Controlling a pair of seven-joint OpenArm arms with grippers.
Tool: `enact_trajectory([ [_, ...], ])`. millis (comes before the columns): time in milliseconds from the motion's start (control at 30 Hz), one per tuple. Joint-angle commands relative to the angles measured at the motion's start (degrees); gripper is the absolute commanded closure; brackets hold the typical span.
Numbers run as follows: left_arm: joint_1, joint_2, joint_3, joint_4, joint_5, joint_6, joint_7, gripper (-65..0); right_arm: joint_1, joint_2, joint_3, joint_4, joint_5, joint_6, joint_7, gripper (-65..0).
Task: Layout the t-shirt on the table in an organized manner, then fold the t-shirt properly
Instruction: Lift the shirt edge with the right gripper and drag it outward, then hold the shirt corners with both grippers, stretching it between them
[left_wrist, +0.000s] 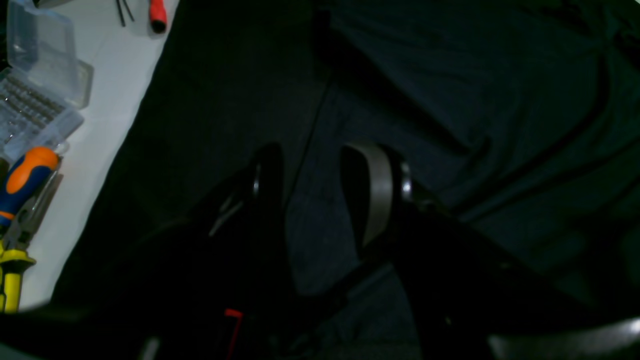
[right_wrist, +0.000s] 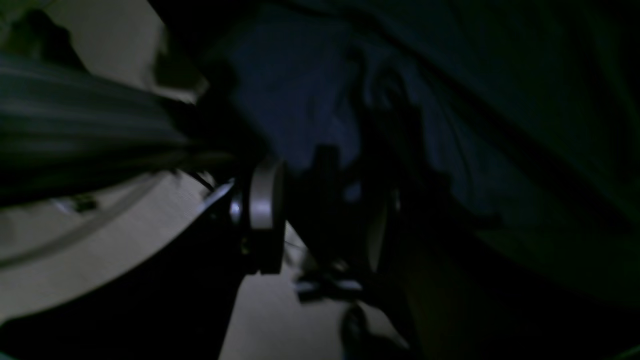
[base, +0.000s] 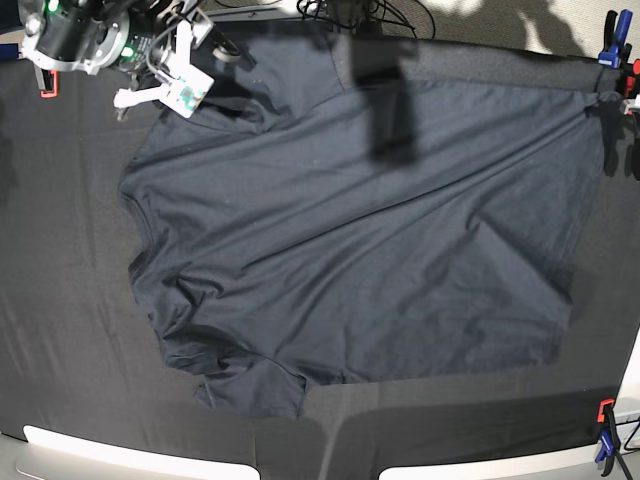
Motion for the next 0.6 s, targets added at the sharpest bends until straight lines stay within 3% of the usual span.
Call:
enact_trajectory([
  [0,0.0,-1.0,-0.4,0.9,-0.9,-0.3,-1.4,-20.8,-0.3,1.5,-0.3,1.0,-0.6,0.1,1.0,-24.0],
  [167,0.0,-1.0,-0.4,0.9,-0.9,-0.3,-1.4,-20.8,-0.5,6.7,-2.9,0.4,-10.2,0.1,3.2,-23.9],
  [567,0.0,-1.0,-0.4,1.0,-0.9,-0.3,-1.4,-20.8,-0.5,15.2,-14.9,-7.1,-35.1,0.1,20.8,-19.4],
])
